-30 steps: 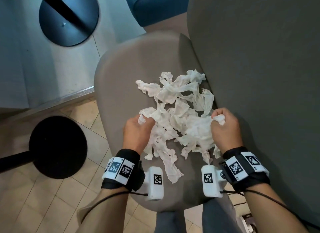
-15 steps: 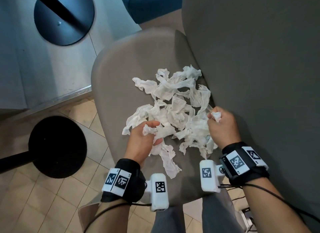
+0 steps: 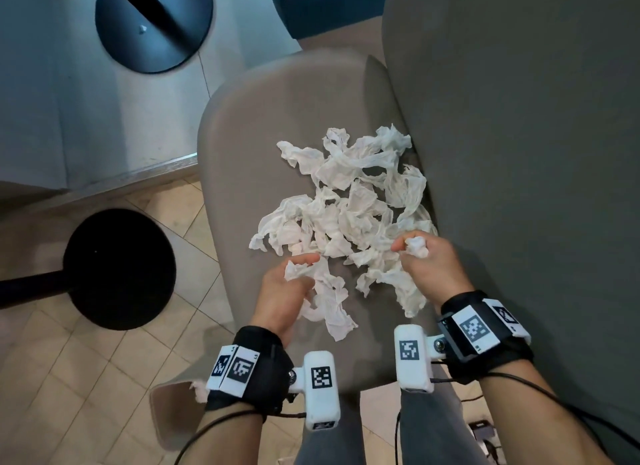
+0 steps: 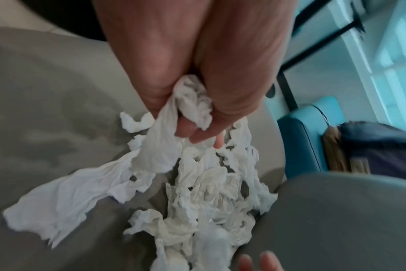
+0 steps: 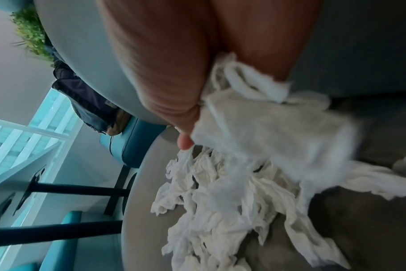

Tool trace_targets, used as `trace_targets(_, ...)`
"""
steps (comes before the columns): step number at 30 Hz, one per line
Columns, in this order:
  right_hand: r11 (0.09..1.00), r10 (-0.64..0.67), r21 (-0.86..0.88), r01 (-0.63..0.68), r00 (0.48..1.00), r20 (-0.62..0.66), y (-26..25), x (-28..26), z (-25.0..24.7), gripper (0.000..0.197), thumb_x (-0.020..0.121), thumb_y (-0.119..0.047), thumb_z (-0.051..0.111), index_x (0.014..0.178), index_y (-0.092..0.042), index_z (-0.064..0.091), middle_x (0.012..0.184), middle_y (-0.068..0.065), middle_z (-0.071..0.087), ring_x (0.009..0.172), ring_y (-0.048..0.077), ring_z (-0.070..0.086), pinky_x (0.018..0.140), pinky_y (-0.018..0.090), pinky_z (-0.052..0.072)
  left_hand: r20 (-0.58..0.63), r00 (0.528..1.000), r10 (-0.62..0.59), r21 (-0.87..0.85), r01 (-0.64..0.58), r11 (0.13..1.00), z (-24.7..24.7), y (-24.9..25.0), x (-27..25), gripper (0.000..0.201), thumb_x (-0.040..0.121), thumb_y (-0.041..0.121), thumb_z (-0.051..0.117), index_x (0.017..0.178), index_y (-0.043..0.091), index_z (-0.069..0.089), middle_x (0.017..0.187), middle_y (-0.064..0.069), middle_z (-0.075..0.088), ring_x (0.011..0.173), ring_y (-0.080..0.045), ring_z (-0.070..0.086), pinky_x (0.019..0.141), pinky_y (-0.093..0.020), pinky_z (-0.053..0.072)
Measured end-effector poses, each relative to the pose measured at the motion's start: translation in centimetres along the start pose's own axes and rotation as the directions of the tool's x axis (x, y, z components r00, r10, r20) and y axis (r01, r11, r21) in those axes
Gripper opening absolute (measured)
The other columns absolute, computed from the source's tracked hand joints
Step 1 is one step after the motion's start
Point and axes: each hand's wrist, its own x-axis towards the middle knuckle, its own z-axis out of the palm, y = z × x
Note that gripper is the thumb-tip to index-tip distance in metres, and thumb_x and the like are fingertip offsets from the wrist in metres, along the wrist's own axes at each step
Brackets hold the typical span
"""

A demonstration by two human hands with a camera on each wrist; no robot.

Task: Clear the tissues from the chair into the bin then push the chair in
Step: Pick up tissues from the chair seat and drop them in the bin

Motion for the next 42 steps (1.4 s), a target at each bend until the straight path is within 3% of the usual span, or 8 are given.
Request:
trace_targets(3, 1.000, 0.016, 0.007, -0.016, 1.000, 0.001, -0.1, -0.4, 0.4, 0.037, 0.079, 0.010, 0.048, 0.065, -0.020, 0.064, 0.089, 0.001, 0.069, 0.085, 0.031, 0.069, 0.079, 0.049, 0.058, -0.003, 0.996, -0.084, -0.124, 0.083, 0.989, -0.3, -0.9, -0.7, 0.043, 0.088, -0.014, 0.044, 0.113, 0.011, 0.069, 0.081, -0.011, 0.065, 0.053, -0.016, 0.048, 0.059, -0.028, 0.044)
trace_targets(7, 0.999, 0.022, 0.040, -0.024, 0.999, 0.045, -0.4, -0.9, 1.2, 0.036, 0.082, 0.004, 0.040, 0.064, -0.021, 0.058, 0.086, 0.007, 0.065, 0.068, 0.038, 0.068, 0.066, 0.059, 0.058, 0.007, 0.995, -0.098, -0.216, 0.097, 0.972, -0.7, -2.0, -2.7, 0.030, 0.103, 0.001, 0.041, 0.110, 0.016, 0.066, 0.083, -0.013, 0.072, 0.049, -0.012, 0.044, 0.045, -0.020, 0.037)
trace_targets(15, 0.993, -0.003, -0.113, 0.028, 0.975, 0.221, -0.9, -2.8, 3.8, 0.010, 0.090, -0.023, 0.066, 0.099, -0.020, 0.069, 0.070, 0.010, 0.072, 0.048, 0.010, 0.059, 0.048, 0.023, 0.045, -0.255, 0.964, -0.077, -0.110, 0.050, 0.993, -1.3, -6.3, -6.9, 0.053, 0.091, 0.061, 0.055, 0.077, 0.013, 0.072, 0.048, 0.007, 0.038, 0.037, -0.009, 0.030, 0.039, -0.020, 0.027)
trace_targets(24, 0.865, 0.022, -0.451, 0.221, 0.881, 0.472, 0.1, -7.2, 8.9, 0.052, 0.068, -0.005, 0.076, 0.102, -0.042, 0.066, 0.096, 0.002, 0.067, 0.085, 0.017, 0.063, 0.085, 0.038, 0.055, -0.317, 0.941, -0.116, -0.328, 0.006, 0.945, -4.7, -15.1, -11.2, 0.014, 0.076, 0.012, 0.074, 0.086, 0.018, 0.067, 0.081, -0.004, 0.069, 0.075, -0.020, 0.064, 0.067, -0.034, 0.051)
trace_targets(31, 0.743, 0.102, -0.575, 0.343, 0.791, 0.603, 3.2, -12.8, 17.1, 0.033, 0.081, -0.010, 0.061, 0.103, -0.033, 0.070, 0.086, 0.008, 0.073, 0.072, 0.024, 0.070, 0.075, 0.041, 0.059, -0.333, 0.910, -0.246, -0.563, 0.017, 0.826, -10.9, -23.4, -13.1, 0.015, 0.096, 0.019, 0.057, 0.104, 0.021, 0.070, 0.075, 0.000, 0.072, 0.049, -0.010, 0.046, 0.045, -0.020, 0.036)
trace_targets(34, 0.742, 0.173, -0.582, 0.332, 0.745, 0.644, 5.7, -16.1, 21.8, 0.028, 0.091, 0.005, 0.050, 0.099, -0.014, 0.069, 0.086, 0.012, 0.067, 0.055, 0.018, 0.066, 0.047, 0.029, 0.053, -0.315, 0.901, -0.298, -0.635, 0.033, 0.771, -14.6, -27.9, -14.4, 0.021, 0.102, 0.031, 0.049, 0.104, 0.015, 0.064, 0.071, -0.006, 0.073, 0.041, -0.011, 0.043, 0.040, -0.018, 0.034)
trace_targets(39, 0.602, 0.127, -0.615, 0.510, 0.699, 0.704, 11.5, -21.7, 30.8, 0.043, 0.088, 0.006, 0.051, 0.092, -0.033, 0.067, 0.092, 0.014, 0.071, 0.060, 0.024, 0.061, 0.068, 0.051, 0.057, -0.454, 0.821, -0.347, -0.608, 0.000, 0.794, -21.0, -36.5, -16.0, 0.044, 0.100, 0.046, 0.046, 0.088, 0.009, 0.066, 0.078, -0.007, 0.072, 0.079, -0.025, 0.067, 0.085, -0.036, 0.053)
trace_targets(42, 0.524, 0.101, -0.598, 0.606, 0.653, 0.751, 14.6, -24.6, 36.4, 0.030, 0.090, -0.010, 0.060, 0.097, -0.039, 0.065, 0.080, 0.009, 0.067, 0.061, 0.023, 0.060, 0.066, 0.040, 0.056, -0.449, 0.842, -0.299, -0.575, -0.016, 0.818, -24.3, -40.5, -15.5, 0.026, 0.092, 0.039, 0.056, 0.099, 0.017, 0.066, 0.100, -0.004, 0.072, 0.097, -0.023, 0.065, 0.087, -0.030, 0.048)
